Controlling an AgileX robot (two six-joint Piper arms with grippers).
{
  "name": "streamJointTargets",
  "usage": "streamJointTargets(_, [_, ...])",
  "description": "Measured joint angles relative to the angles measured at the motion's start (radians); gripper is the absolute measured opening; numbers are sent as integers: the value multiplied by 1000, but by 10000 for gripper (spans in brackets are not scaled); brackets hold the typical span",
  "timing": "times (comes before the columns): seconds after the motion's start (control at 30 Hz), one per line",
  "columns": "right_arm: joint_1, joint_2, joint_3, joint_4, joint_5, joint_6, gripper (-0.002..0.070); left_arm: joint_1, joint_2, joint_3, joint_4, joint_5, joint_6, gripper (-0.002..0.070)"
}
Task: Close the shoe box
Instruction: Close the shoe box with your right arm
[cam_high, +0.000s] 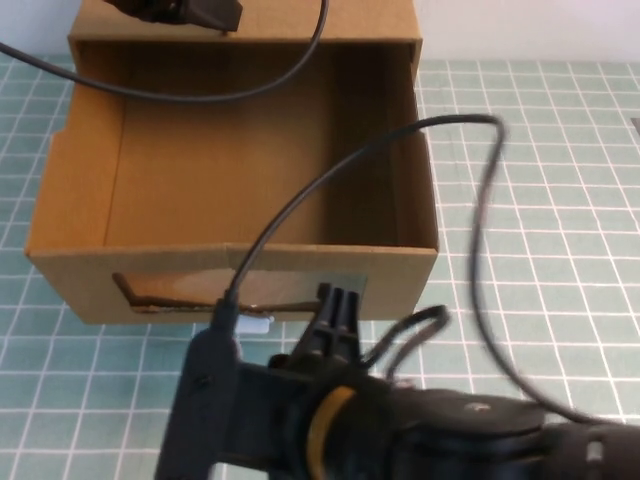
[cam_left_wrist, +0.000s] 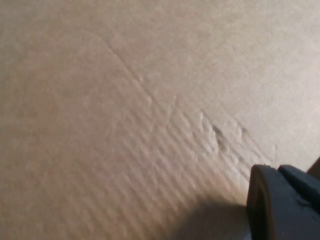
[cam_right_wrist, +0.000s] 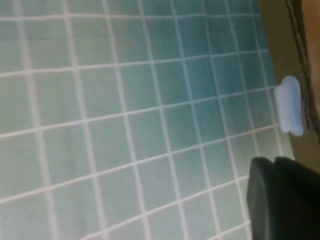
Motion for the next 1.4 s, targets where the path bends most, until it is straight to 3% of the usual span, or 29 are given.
streamJointTargets(0.4, [0,156,0,-397,-63,293,-14,0,0,0,0,0,0,-5])
streamJointTargets(0.6, [-53,230,0,-540,-84,397,-14,0,0,0,0,0,0,-5])
streamJointTargets(0.9, [-192,243,-19,-618,-178,494,-14,0,0,0,0,8,0,-5])
streamJointTargets(1.4, [-367,267,-160,-662,-345,503,-14,0,0,0,0,14,0,-5])
